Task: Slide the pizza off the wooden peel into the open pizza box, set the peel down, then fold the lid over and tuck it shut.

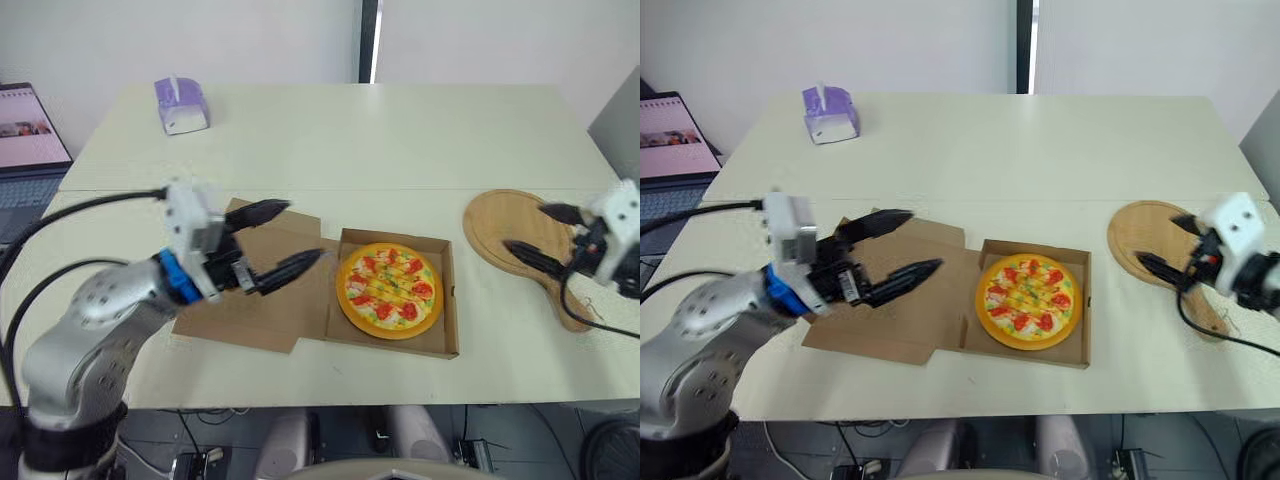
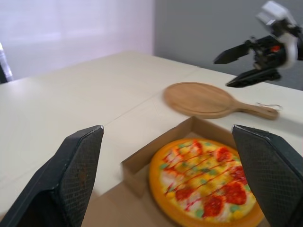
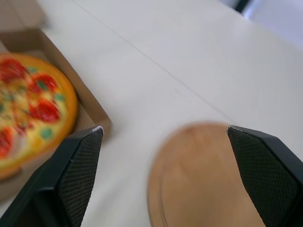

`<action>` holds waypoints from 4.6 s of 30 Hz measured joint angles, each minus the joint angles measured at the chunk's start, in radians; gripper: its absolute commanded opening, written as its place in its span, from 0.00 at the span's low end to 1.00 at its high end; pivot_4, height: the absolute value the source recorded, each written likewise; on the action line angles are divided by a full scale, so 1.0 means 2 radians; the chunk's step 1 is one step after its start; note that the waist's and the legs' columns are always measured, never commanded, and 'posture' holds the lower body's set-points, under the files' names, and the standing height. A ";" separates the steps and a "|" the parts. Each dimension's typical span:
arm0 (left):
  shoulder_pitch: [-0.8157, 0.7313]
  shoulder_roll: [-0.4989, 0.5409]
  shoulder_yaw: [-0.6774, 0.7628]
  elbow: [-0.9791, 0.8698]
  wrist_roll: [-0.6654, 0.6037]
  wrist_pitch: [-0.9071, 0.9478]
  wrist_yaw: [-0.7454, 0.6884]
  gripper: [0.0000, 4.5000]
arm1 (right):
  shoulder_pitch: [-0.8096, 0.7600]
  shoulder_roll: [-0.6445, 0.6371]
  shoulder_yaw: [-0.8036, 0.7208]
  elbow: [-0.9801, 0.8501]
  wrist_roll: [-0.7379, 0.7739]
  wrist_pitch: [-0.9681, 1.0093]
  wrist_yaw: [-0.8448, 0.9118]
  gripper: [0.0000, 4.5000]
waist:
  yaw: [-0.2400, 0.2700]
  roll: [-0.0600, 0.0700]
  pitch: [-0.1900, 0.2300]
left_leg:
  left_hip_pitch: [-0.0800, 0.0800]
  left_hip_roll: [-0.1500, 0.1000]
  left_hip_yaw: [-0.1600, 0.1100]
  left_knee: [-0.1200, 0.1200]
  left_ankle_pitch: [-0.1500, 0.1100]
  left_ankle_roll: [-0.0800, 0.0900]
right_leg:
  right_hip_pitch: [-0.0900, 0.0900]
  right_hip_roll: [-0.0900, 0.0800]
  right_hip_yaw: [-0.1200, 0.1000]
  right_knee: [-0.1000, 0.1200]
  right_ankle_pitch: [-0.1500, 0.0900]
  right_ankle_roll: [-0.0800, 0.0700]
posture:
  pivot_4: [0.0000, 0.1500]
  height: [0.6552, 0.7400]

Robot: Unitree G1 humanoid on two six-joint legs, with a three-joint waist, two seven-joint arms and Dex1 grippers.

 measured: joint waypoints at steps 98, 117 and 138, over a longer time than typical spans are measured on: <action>0.269 -0.107 0.026 0.021 -0.428 -0.140 0.404 0.00 | -0.151 0.066 0.192 0.050 -0.038 -0.010 0.044 0.01 | 0.020 -0.004 0.001 | -0.001 -0.002 -0.001 0.000 -0.001 0.002 | 0.000 -0.003 -0.002 -0.001 -0.002 -0.003 | 1.00 0.82; -0.051 0.079 -0.011 0.266 -0.290 0.013 0.222 0.00 | -0.145 0.000 0.287 0.175 -0.218 -0.159 0.091 0.01 | 0.021 -0.004 0.002 | -0.001 -0.002 -0.002 -0.001 0.000 0.000 | -0.001 -0.003 -0.003 -0.001 -0.002 -0.002 | 1.00 0.82; -0.483 -0.056 -0.189 0.720 0.137 -0.121 -0.144 0.00 | 0.033 -0.059 0.194 -0.060 -0.118 0.002 0.114 0.01 | 0.022 -0.005 0.002 | -0.007 -0.004 -0.005 0.001 0.000 -0.001 | -0.004 -0.005 -0.007 -0.001 -0.001 -0.001 | 1.00 0.82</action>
